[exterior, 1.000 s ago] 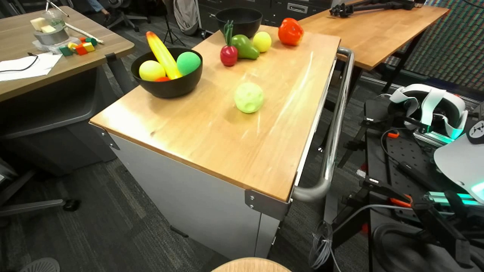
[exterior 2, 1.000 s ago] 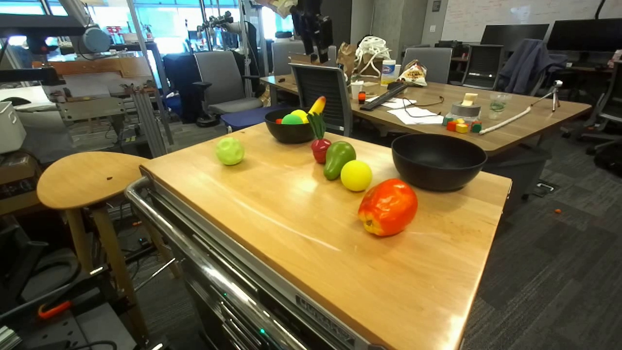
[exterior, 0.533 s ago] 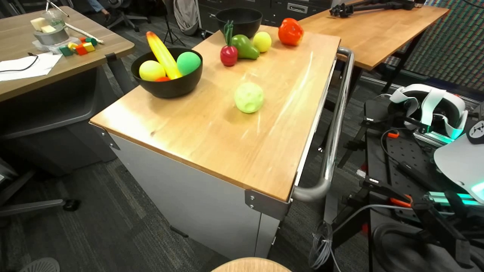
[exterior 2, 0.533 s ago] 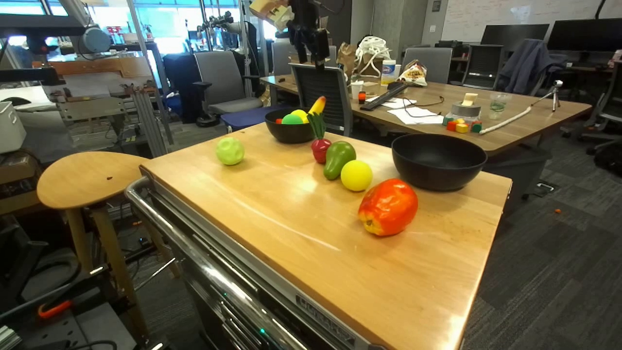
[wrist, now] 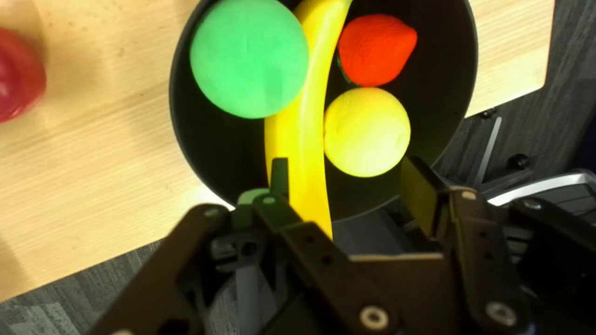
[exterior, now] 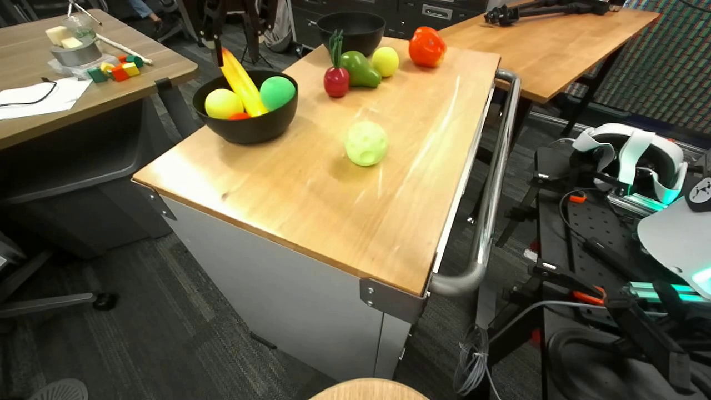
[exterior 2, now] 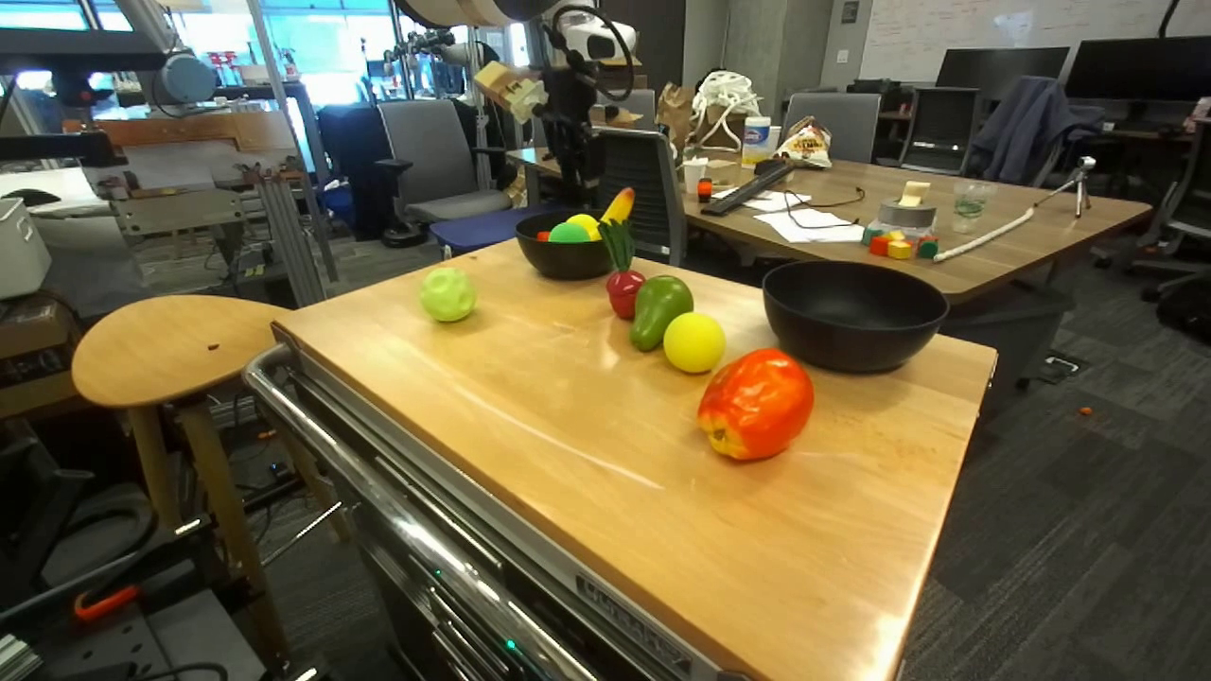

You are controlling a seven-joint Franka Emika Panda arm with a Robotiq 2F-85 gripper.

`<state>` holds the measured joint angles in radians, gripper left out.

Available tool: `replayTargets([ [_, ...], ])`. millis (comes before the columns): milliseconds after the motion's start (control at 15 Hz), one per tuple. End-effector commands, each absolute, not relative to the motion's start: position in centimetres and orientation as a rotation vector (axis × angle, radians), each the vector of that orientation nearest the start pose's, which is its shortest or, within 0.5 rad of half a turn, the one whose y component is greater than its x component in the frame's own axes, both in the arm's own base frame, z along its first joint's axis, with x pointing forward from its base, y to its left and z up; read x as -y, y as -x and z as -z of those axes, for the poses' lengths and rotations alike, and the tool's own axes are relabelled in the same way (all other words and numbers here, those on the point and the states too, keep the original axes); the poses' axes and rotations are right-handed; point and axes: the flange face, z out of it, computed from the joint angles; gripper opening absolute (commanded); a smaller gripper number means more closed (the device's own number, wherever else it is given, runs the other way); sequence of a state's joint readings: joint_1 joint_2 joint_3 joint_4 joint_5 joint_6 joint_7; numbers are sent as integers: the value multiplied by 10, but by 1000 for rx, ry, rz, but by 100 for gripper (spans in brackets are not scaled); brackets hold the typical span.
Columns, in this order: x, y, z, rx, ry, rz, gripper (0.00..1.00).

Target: Take the fruits and vegetables out of the bowls and put them on the table

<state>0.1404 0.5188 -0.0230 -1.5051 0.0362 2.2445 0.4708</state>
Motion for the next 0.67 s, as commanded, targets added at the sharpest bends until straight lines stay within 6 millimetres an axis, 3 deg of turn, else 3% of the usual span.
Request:
replayTargets([
  [0, -94, -725, -383, -589, 3037, 294, 95],
  [67, -94, -726, -381, -590, 3050, 285, 100],
  [333, -88, -736, -368, -595, 3091, 298, 100],
  [533, -84, -746, -360, -618, 3078, 336, 85],
  [600, -83, -750, -357, -634, 3067, 352, 68],
])
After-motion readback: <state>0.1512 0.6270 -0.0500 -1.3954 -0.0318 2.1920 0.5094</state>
